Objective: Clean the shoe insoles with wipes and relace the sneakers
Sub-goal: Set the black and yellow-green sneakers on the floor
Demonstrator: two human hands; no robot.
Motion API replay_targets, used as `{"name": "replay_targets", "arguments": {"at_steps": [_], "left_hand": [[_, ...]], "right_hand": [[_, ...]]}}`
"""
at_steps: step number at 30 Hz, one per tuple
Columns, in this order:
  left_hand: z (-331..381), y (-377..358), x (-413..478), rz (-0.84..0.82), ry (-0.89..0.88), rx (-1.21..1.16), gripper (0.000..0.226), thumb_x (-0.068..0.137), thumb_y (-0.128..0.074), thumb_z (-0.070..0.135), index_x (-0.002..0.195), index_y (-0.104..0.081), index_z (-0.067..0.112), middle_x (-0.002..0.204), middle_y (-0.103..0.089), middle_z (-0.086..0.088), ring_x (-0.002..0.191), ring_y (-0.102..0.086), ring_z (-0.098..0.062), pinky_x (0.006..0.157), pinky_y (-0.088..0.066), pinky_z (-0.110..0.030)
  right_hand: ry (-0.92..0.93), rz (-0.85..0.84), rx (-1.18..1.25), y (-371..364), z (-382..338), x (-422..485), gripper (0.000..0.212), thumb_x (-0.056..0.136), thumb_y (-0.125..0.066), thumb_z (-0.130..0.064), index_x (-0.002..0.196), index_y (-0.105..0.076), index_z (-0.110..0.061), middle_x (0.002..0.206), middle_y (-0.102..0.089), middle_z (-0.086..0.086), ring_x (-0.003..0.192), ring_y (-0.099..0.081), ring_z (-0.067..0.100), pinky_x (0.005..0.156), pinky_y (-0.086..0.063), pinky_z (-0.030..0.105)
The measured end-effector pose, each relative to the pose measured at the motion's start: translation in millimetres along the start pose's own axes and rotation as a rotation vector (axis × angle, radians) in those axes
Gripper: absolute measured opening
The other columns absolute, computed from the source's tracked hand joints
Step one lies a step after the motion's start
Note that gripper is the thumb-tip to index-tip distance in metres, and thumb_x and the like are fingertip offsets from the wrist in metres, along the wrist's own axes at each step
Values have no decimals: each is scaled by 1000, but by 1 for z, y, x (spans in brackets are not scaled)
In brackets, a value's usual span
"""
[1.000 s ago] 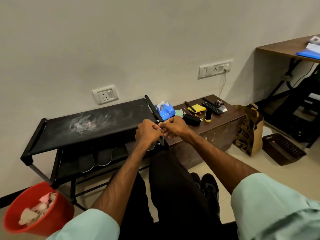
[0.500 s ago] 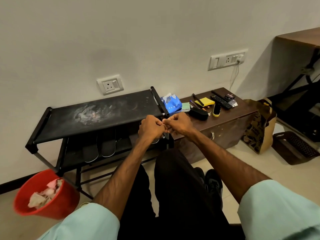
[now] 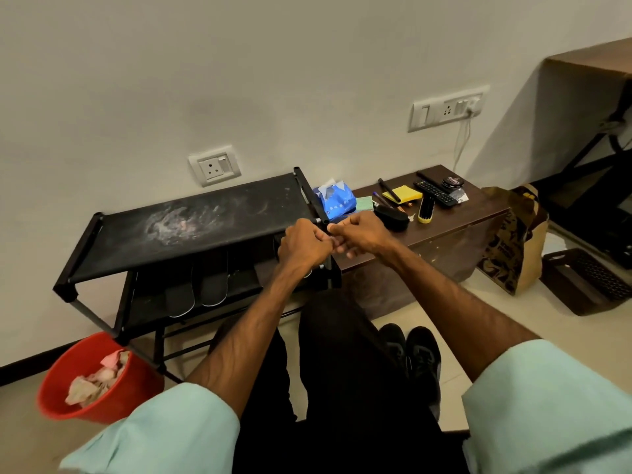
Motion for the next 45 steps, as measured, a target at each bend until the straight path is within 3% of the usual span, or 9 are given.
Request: {"name": "replay_targets", "arguments": {"at_steps": [4,7,13,17,21,24,31,36,45], "left_hand": [[26,-51,8,-94,-15,9,17,78,-71,37,72,-77,22,73,-73,4,75,-71,-17,72,-60,-36],[38,-114,12,-198,4,80,32,77,-61,42,95,-76,20,95,-74,-6,95,-70,-28,81,-58,-38],[33,-270,-18,-504,6,171,41,88,-70,38,116,-65,7,117,-67,-14,110,-65,-33,83,-53,-36],[1,-363,-51,-778,34,278,57,93,-66,39,136,-51,6,138,-55,-18,126,-55,-36,102,-47,-41],[-51,-417,-70,-847,35,578,50,98,-59,27,144,-45,11,148,-46,-15,138,-43,-36,114,-35,-44],[-102,-451,-91,-960,150,753,51,98,-56,32,144,-46,12,144,-50,-16,133,-47,-36,113,-35,-46],[-172,-512,-129,-1119,307,742,63,102,-49,36,157,-25,15,158,-33,-18,143,-36,-40,116,-32,-51],[-202,-520,-131,-1129,401,755,61,100,-53,40,153,-35,17,153,-41,-13,140,-41,-35,113,-38,-47],[-162,-500,-91,-943,327,683,45,98,-57,33,138,-54,14,140,-58,-8,129,-54,-27,108,-40,-34]], "right_hand": [[-101,-16,-19,37,37,2,31,94,-72,-28,95,-74,2,81,-76,16,67,-70,23,54,-55,28],[-166,-4,-47,63,78,-7,31,98,-66,-24,92,-72,5,71,-72,17,50,-64,16,43,-48,24],[-470,122,10,96,249,-39,26,96,-68,-26,86,-72,-2,77,-74,14,63,-69,20,61,-58,35],[-709,95,-66,82,361,-72,26,95,-64,-23,79,-71,-4,68,-70,8,51,-67,15,52,-58,29],[-813,-61,-414,57,445,-102,33,93,-64,-27,122,-66,-10,122,-69,13,111,-65,31,90,-51,32],[-856,-203,-573,29,491,-126,60,92,-65,-34,146,-45,-19,132,-52,15,123,-52,37,99,-47,35],[-979,-299,-448,-27,558,-156,69,87,-68,-25,149,-40,-13,136,-44,18,126,-51,37,101,-49,37],[-960,-135,-440,-33,563,-153,42,95,-60,-24,132,-52,-4,131,-49,20,117,-57,40,92,-51,40],[-911,10,-319,-4,534,-140,43,91,-67,-34,121,-64,-5,120,-61,22,108,-64,41,86,-53,38]]}}
Point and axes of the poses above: each hand's wrist, its own x-axis towards the middle knuckle, its own y-axis out of the back of the hand, z = x × y, the point moved 10 cm from there along x, towards the middle knuckle
